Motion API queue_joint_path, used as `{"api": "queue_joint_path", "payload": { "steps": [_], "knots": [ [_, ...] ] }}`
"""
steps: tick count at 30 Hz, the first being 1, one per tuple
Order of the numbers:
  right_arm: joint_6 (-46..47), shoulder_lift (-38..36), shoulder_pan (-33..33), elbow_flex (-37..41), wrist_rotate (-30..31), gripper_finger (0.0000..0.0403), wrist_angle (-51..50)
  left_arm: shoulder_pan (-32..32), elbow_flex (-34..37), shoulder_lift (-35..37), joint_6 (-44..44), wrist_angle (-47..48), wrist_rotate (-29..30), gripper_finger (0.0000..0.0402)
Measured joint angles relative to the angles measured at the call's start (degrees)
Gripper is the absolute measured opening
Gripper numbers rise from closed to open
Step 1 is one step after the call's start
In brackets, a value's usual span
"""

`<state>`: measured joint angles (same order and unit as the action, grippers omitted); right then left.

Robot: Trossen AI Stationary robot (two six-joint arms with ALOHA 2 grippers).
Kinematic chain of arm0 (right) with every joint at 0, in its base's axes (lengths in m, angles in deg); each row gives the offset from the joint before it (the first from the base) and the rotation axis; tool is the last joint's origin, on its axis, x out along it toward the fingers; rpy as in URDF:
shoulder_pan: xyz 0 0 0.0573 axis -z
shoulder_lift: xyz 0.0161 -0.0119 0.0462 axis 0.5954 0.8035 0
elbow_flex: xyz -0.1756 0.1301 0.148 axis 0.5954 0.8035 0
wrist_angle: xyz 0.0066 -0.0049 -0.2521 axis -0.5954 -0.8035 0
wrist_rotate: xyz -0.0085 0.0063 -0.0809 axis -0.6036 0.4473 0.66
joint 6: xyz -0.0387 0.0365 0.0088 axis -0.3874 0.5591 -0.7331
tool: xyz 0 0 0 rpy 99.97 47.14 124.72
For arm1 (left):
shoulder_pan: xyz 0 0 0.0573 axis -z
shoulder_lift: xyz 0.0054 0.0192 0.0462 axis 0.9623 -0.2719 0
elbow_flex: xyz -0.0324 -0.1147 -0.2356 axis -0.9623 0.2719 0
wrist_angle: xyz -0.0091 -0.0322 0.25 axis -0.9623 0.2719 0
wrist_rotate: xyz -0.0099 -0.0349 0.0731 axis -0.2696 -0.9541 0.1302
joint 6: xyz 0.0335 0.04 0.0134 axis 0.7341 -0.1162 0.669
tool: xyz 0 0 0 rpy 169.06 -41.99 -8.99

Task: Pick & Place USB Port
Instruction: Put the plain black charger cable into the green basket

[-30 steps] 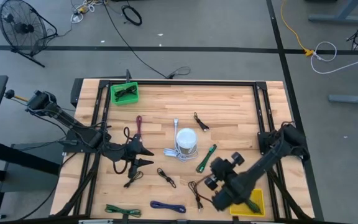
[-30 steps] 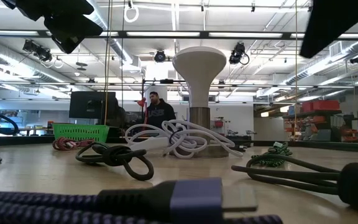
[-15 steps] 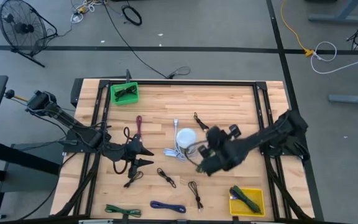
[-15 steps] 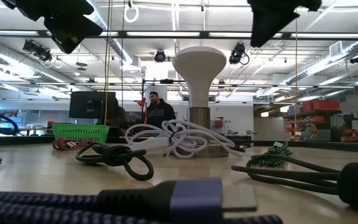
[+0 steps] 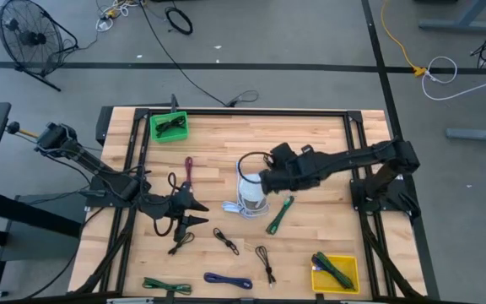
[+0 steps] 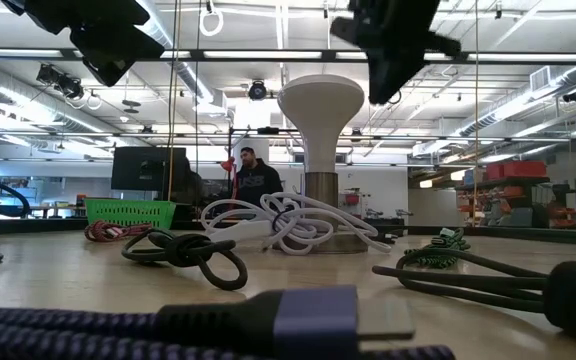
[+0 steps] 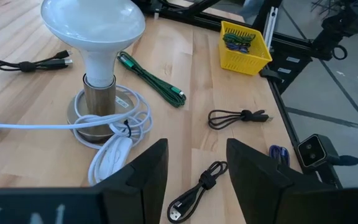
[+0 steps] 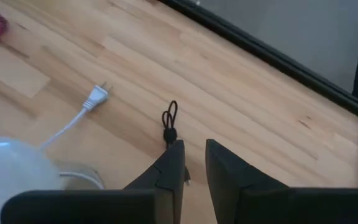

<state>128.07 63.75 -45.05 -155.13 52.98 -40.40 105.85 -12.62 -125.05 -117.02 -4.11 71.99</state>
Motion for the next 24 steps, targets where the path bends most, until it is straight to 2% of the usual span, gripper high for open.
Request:
{"api": "queue_joint_path", "payload": {
  "steps": [6, 15, 20, 24],
  "knots": [
    [-2.98, -0.23, 6.95, 5.59, -6.62, 0.0066, 6.57, 2.0, 0.0, -1.04, 0.04, 0.16, 0.52, 0.0169],
    [-7.58, -0.22, 15.28, 13.94, -18.88, 0.0066, 24.34, 4.0, 0.0, -6.48, 0.02, 0.15, 1.44, 0.0169],
    [-12.8, -0.23, 17.8, 18.71, -26.31, 0.0066, 31.86, 3.98, 0.0, -7.58, 1.7, 0.12, 1.33, 0.0169],
    [-14.35, -0.21, 19.02, 22.58, -27.89, 0.0066, 33.86, 3.85, 0.0, -7.01, 3.5, -0.02, 1.69, 0.0169]
  ]
}}
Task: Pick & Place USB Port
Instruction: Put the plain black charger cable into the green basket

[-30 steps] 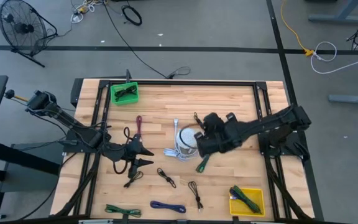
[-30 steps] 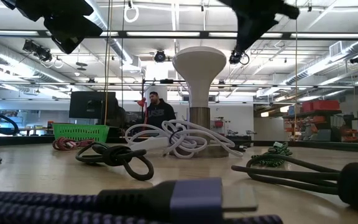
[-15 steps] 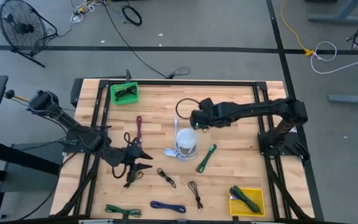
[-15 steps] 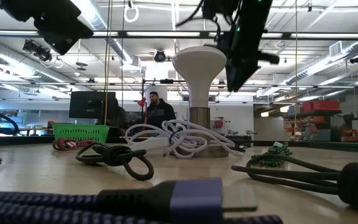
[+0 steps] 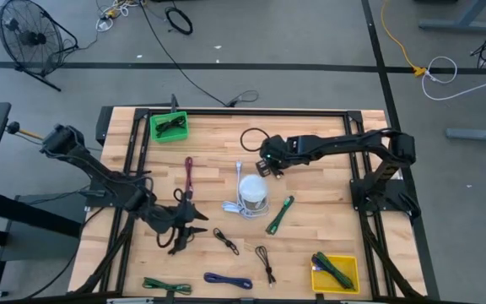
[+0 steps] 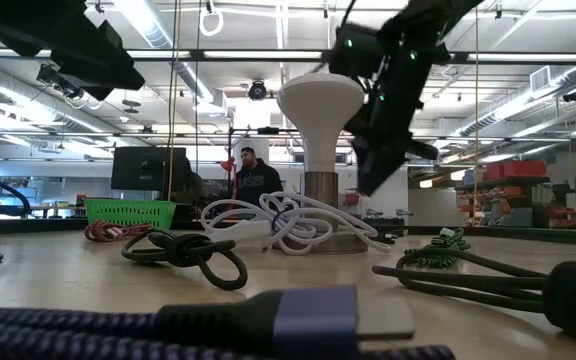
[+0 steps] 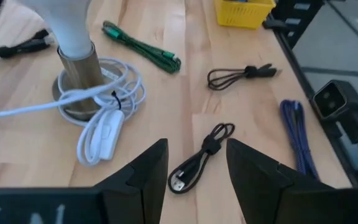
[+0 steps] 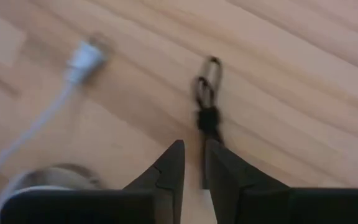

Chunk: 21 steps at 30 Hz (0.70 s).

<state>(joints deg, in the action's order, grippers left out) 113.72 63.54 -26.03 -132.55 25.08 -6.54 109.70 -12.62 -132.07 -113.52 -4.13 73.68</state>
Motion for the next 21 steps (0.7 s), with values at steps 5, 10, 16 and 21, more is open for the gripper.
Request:
{"api": "queue_joint_path", "payload": {
  "steps": [5, 10, 16, 21],
  "knots": [
    [-1.09, 0.0, 1.68, 4.08, -0.78, 0.0067, 2.93, -0.07, 0.0, 0.0, 2.01, -0.02, 1.6, 0.0169],
    [-4.62, 0.39, 2.38, 6.3, -3.1, 0.01, 6.64, -0.07, 0.0, 0.0, 2.62, -0.01, 4.1, 0.0169],
    [-4.56, 0.39, 3.03, 7.76, -2.58, 0.0167, 9.85, -0.07, 0.0, 0.0, 3.21, -0.1, 4.3, 0.0169],
    [-3.6, 1.59, 2.48, 7.82, -2.42, 0.0198, 13.31, -0.07, 0.0, 0.0, 3.21, -0.34, 4.3, 0.0169]
  ]
}}
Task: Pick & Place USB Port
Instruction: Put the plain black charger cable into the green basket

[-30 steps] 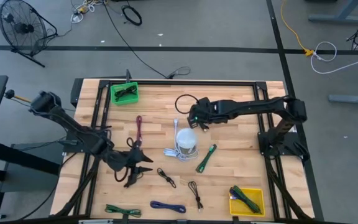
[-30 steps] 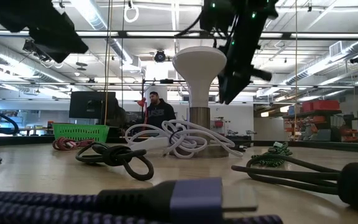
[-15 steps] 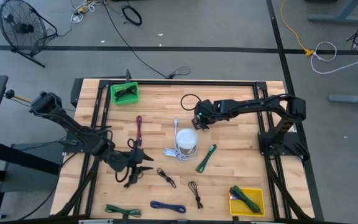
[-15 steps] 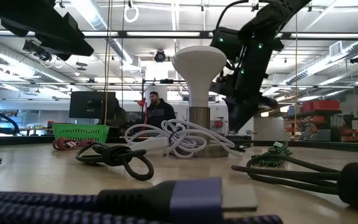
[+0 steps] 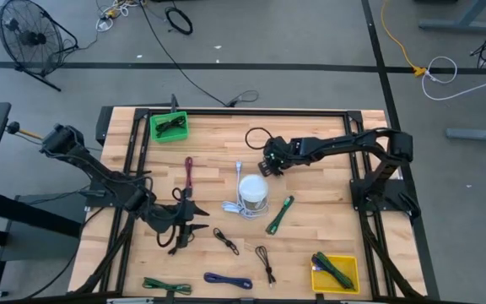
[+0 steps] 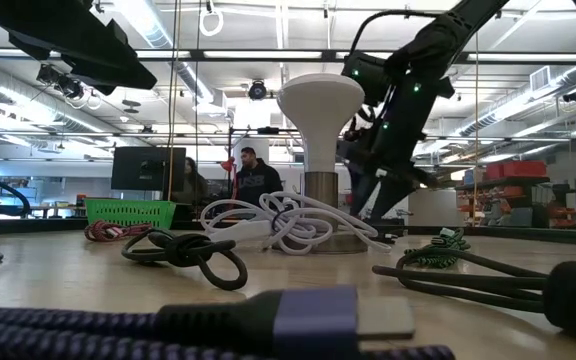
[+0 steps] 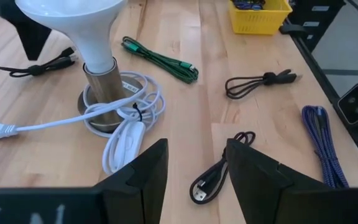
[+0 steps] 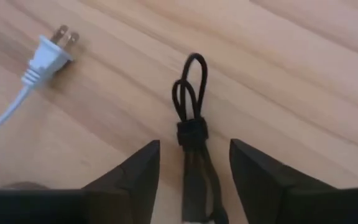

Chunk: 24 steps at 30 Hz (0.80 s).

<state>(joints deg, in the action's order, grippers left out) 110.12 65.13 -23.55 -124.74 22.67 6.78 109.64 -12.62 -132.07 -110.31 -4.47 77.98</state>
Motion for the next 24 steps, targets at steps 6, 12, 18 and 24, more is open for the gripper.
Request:
{"api": "queue_joint_path", "payload": {
  "steps": [6, 12, 18, 24],
  "knots": [
    [-0.08, 4.48, -0.32, 0.02, -0.64, 0.02, 2.45, 0.0, 0.0, 0.0, -0.04, -0.03, 0.0, 0.0169],
    [-0.51, 6.32, -0.39, -0.15, 0.28, 0.0182, 3.24, 0.0, 0.0, 0.0, -0.05, -0.08, 0.0, 0.0169],
    [-0.11, 6.45, -0.3, -0.13, 0.48, 0.0066, 1.9, 0.0, 0.0, 0.0, -0.15, -0.07, 0.0, 0.0169],
    [0.33, 5.95, -0.27, -0.11, 0.2, 0.0011, 1.61, 0.0, 0.0, 0.0, -0.52, -0.07, 0.0, 0.0169]
  ]
}}
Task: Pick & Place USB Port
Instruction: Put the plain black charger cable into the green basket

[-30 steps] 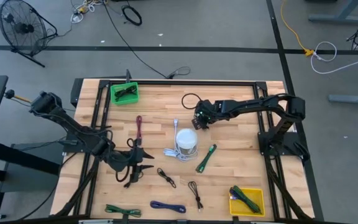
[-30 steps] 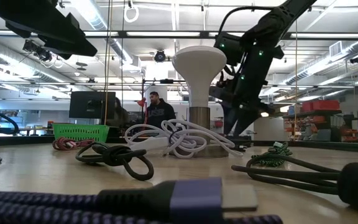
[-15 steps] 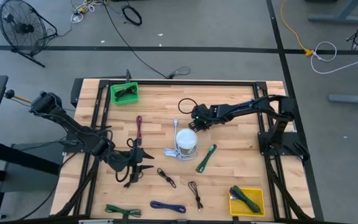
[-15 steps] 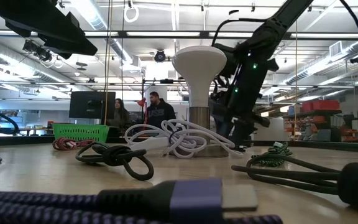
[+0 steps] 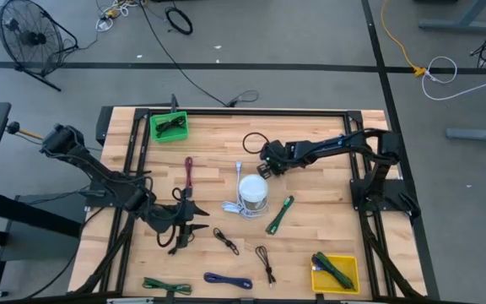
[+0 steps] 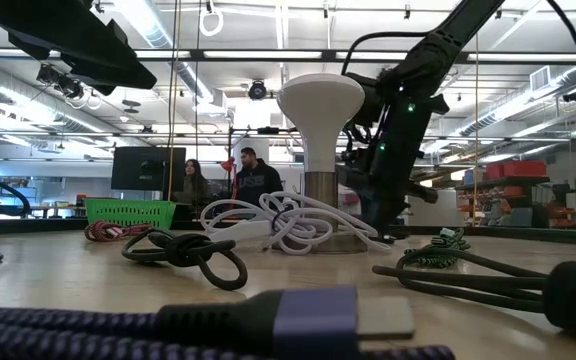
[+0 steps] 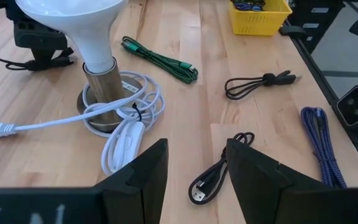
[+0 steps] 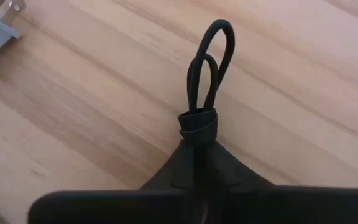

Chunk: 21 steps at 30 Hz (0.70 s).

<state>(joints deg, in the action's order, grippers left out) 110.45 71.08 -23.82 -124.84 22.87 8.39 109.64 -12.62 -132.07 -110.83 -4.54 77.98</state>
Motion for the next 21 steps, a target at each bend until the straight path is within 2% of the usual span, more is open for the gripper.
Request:
{"api": "queue_joint_path", "payload": {
  "steps": [4, 13, 17, 21],
  "knots": [
    [-1.68, -3.01, 0.67, -0.51, -3.27, 0.0006, -1.18, 0.0, 0.0, 0.0, -0.2, 0.0, -0.01, 0.0169],
    [-4.58, -18.04, -0.95, -5.96, -1.13, 0.0001, -5.02, 0.0, -0.02, -0.02, -0.11, -3.18, 0.99, 0.0169],
    [-4.84, -24.02, -3.67, -7.33, -0.21, 0.0, -5.25, 0.0, -0.02, -0.02, -0.11, -6.99, 3.76, 0.0169],
    [-7.08, -28.48, -8.64, -8.63, 0.25, 0.0, -2.2, -0.11, -0.02, -0.03, 1.62, -12.2, 9.6, 0.0169]
  ]
}}
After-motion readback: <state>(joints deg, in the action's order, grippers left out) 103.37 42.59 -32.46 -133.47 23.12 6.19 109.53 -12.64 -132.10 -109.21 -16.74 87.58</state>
